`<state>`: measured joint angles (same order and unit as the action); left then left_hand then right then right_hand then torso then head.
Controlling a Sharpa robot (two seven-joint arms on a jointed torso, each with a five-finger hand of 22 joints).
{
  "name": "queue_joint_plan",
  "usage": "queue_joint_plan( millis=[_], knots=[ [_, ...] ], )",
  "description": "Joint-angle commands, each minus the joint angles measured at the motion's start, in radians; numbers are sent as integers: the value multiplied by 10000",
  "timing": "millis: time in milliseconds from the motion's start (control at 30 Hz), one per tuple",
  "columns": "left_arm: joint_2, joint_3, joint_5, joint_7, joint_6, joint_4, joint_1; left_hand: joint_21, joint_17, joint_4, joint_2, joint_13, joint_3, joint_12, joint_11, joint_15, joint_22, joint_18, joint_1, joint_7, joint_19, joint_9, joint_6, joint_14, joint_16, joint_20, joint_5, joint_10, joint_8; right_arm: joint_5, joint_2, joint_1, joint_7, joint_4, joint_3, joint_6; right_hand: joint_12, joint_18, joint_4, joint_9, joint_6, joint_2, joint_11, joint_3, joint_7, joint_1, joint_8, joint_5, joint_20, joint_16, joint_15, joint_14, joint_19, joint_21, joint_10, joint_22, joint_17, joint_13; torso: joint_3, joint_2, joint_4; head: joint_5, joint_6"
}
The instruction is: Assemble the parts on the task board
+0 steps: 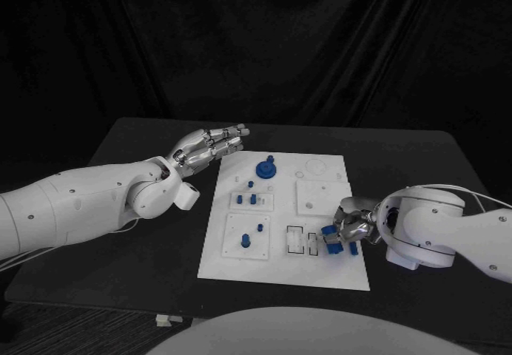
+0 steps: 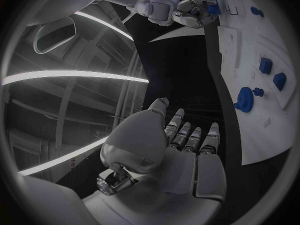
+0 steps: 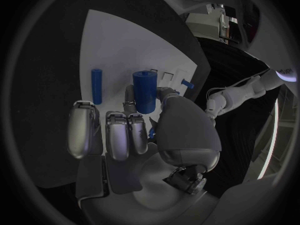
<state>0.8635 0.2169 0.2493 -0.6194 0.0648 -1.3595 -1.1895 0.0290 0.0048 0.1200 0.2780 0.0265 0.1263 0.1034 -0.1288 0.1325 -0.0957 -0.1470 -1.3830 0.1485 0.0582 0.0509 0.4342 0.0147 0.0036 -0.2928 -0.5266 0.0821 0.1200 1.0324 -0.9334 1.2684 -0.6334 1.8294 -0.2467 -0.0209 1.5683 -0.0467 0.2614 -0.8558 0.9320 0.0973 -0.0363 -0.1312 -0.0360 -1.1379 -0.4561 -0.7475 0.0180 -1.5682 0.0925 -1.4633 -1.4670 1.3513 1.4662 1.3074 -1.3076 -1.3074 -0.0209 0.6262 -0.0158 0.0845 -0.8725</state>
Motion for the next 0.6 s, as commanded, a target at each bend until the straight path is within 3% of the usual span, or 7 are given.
queue_joint_plan(
  millis=[33,233,300,600],
  knots=[
    [-22,-11,-69,-76,86,-3,15,57,14,14,-12,8,-56,68,-57,37,-13,-96,-88,42,104,6,26,-8,69,1,-29,33,62,-2119,-68,193,-85,126,2,-734,25,-38,-1122,-30,106,-475,-33,-1238,89,-244,-26,13,-14,-26,22,-1075,-132,-29,1046,1968,-2632,-2634,1,-22,4,-12,-2],
    [-65,-11,-69,-66,96,13,16,57,14,14,-12,8,-56,68,-57,37,-13,-96,-88,42,104,6,26,-8,69,1,-29,33,62,-3124,8,355,-193,91,-1,-789,25,-50,-1074,-27,91,-486,-25,-1280,81,-96,-12,178,-7,-26,15,-1075,-110,-83,1046,1950,-2632,-2634,1,-26,-14,-31,-2],
    [-78,-11,-69,-62,103,18,17,57,14,14,-12,8,-56,68,-57,37,-13,-96,-88,42,104,6,26,-8,69,1,-29,33,62,-3300,83,370,-222,27,-2,-754,25,-65,-1017,-23,62,-491,-15,-1284,69,46,6,432,2,-26,5,-1075,-81,-153,1046,1928,-2632,-2634,-3,-30,-14,-34,-2],
    [-116,-11,-69,-48,139,32,19,57,14,14,-12,8,-57,69,-57,37,-13,-97,-89,42,104,6,25,-8,69,0,-30,33,62,-3568,729,109,-286,-477,-4,-522,25,-122,-945,-2,-140,-510,44,-1288,-2,313,73,1176,41,-26,-39,-1075,34,-433,1046,1844,-2632,-2634,-23,-8,0,-45,-2]
  ],
)
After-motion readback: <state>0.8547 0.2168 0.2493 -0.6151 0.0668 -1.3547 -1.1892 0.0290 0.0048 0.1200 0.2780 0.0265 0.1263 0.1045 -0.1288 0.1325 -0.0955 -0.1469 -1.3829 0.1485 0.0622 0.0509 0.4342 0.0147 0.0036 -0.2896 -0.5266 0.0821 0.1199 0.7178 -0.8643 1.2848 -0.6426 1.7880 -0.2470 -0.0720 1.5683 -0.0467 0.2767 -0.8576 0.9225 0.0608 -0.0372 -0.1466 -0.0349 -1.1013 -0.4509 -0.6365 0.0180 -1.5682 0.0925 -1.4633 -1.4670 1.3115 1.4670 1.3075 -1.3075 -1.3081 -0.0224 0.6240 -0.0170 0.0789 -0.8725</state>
